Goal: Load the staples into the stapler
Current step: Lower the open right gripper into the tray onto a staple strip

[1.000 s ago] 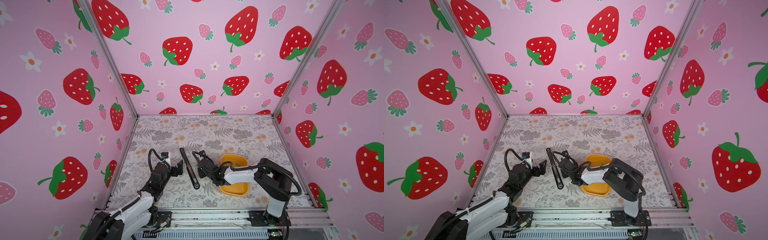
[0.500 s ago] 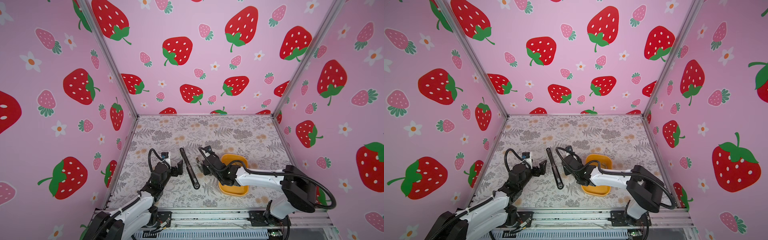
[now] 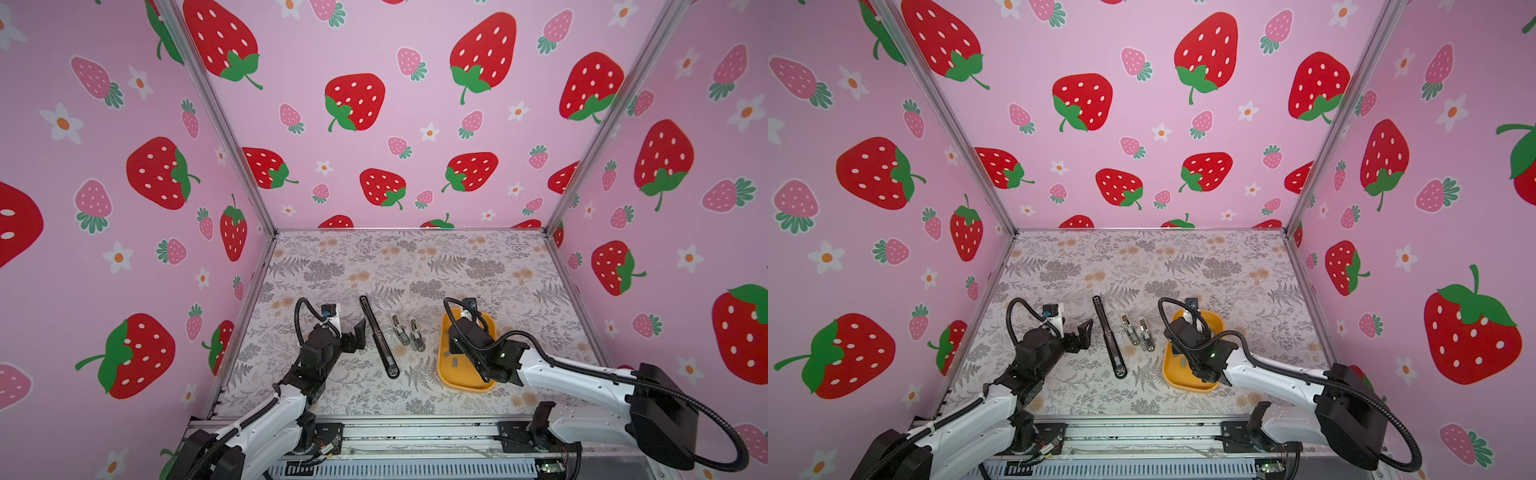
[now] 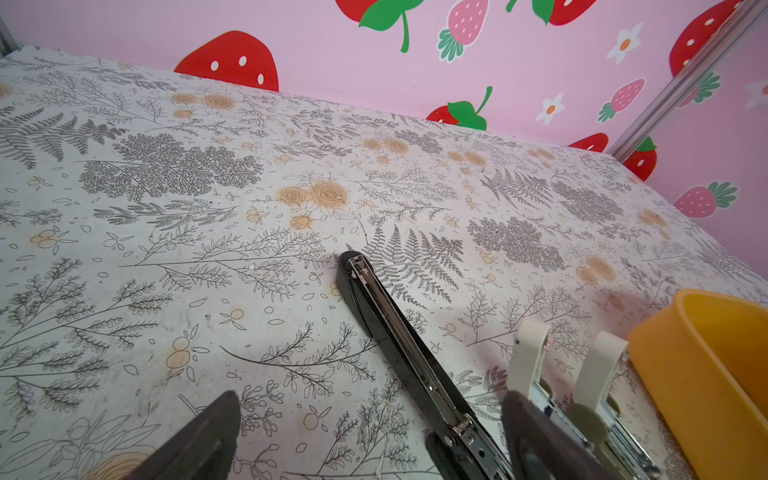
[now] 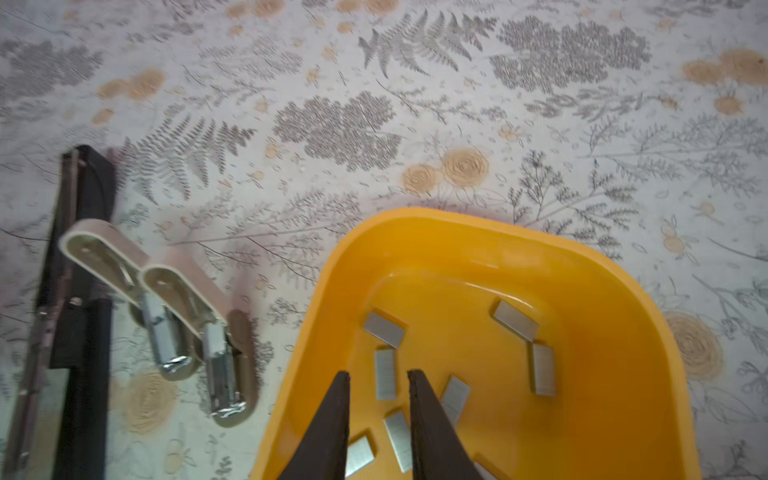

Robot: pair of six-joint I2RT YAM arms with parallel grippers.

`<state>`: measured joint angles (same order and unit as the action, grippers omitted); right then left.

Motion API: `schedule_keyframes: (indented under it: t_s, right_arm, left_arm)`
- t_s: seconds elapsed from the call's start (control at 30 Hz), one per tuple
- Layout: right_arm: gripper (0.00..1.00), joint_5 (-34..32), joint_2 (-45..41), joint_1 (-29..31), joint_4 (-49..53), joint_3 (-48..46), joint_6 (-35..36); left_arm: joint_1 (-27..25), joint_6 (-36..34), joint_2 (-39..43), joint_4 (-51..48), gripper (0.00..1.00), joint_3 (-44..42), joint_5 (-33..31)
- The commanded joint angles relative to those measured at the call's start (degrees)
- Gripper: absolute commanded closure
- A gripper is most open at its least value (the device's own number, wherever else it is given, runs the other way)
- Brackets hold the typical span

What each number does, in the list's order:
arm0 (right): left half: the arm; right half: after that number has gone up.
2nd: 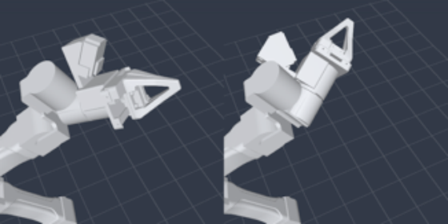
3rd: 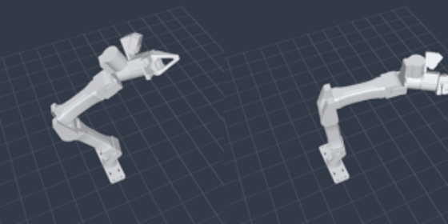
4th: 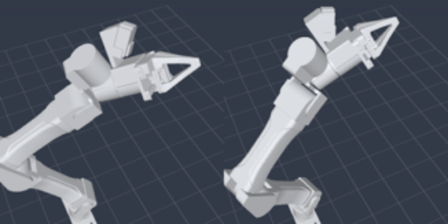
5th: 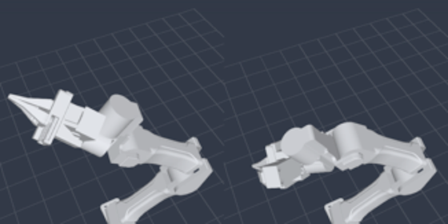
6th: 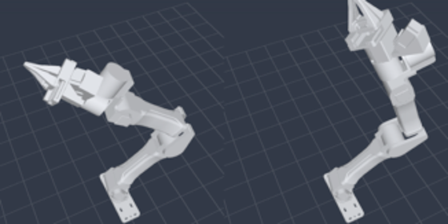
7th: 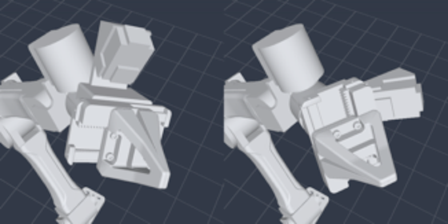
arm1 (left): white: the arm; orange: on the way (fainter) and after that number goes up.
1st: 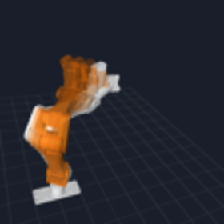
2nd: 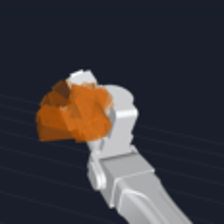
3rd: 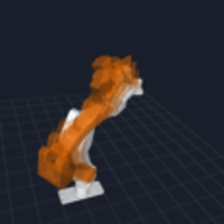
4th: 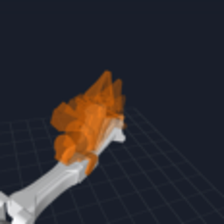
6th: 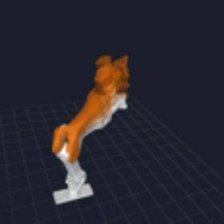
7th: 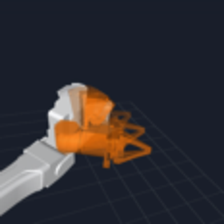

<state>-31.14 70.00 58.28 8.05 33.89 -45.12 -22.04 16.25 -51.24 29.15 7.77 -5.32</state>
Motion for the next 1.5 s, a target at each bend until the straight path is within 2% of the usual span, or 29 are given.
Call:
schedule_keyframes:
  t_s: [0.0, 0.23, 0.4, 0.9, 1.47]
  right_arm:
    - [0.72, 3.51, 1.45, -1.98, 0.16, -1.02, -2.44]
    - [0.69, 7.69, 6.37, -5.06, -3.09, -2.33, -1.81]
    - [0.61, 8.25, 9.27, -6.42, -3.55, -2.26, -1.66]
    - [0.61, 7.34, 10.93, -7.41, -3.85, -3.57, -2.45]
    - [0.64, 5.55, 7.12, -7.46, -1.38, -2.7, -1.46]
  left_arm:
    - [-0.21, 0.17, 1.12, -0.4, 0.01, 1.39, 0.49]
    - [-0.28, 0.02, 0.98, -0.32, 0.01, 1.38, 0.49]
    - [-0.22, 0.04, 0.84, -0.22, 0.01, 1.41, 0.4]
    - [-0.38, -0.16, 0.62, 0.1, 0.01, 1.45, 0.25]
    - [-0.46, -0.24, 0.38, 0.19, 0.01, 1.49, 0.1]
